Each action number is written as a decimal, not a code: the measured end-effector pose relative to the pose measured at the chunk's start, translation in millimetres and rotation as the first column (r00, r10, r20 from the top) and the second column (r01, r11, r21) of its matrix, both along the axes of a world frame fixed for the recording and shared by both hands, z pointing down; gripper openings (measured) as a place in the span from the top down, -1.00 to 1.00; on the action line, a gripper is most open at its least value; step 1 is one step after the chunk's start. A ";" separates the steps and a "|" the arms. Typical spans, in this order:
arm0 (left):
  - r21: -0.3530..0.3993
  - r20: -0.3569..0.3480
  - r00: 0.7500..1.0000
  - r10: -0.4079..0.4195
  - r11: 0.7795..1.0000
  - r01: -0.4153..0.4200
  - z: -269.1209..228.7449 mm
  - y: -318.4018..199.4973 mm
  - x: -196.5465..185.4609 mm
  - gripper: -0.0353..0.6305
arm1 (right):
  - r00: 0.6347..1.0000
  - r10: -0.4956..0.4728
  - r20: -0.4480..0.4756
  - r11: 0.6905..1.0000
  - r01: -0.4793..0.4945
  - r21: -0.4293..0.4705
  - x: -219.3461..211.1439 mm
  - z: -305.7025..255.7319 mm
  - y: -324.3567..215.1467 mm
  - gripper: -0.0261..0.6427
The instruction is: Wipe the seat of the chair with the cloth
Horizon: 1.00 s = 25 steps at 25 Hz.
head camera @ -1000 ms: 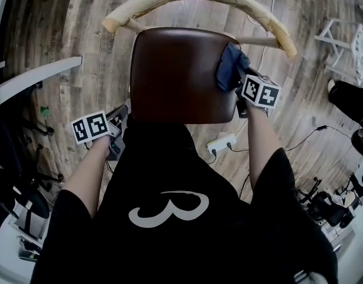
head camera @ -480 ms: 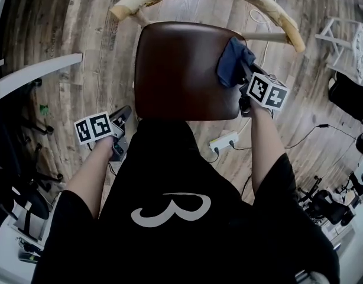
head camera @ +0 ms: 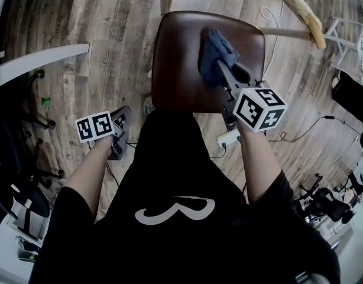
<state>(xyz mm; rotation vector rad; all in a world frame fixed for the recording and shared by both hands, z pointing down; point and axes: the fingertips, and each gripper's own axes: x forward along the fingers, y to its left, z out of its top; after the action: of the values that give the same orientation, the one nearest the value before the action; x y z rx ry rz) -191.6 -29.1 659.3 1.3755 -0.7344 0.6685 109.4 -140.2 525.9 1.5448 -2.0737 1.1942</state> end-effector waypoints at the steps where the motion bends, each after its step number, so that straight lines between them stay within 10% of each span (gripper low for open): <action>1: 0.002 0.005 1.000 0.004 1.000 -0.004 0.8 1.6 -5.4 0.85 | 0.999 -0.016 0.043 1.000 0.016 0.005 -21.3 -3.0 0.4 0.78; 9: 0.003 -0.002 1.000 0.026 1.000 -0.026 -1.5 18.1 -37.2 0.85 | 0.923 -0.113 0.367 0.991 0.133 -0.029 -167.8 1.0 8.5 0.78; 19: -0.065 0.066 0.993 -0.098 0.993 0.103 26.2 43.8 -101.1 0.85 | 0.947 -0.005 0.322 0.991 0.047 -0.122 -148.5 59.6 0.9 0.78; 25: -0.083 0.036 0.997 -0.075 0.994 0.077 23.4 57.0 -71.9 0.85 | 0.971 0.010 0.238 0.985 0.031 -0.168 -119.1 82.0 7.8 0.78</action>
<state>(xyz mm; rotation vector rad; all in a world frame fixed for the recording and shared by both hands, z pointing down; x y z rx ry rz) -263.5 27.9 682.7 1.2561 -0.7729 0.6564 -9.7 -132.4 607.9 1.3679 -2.0536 1.5772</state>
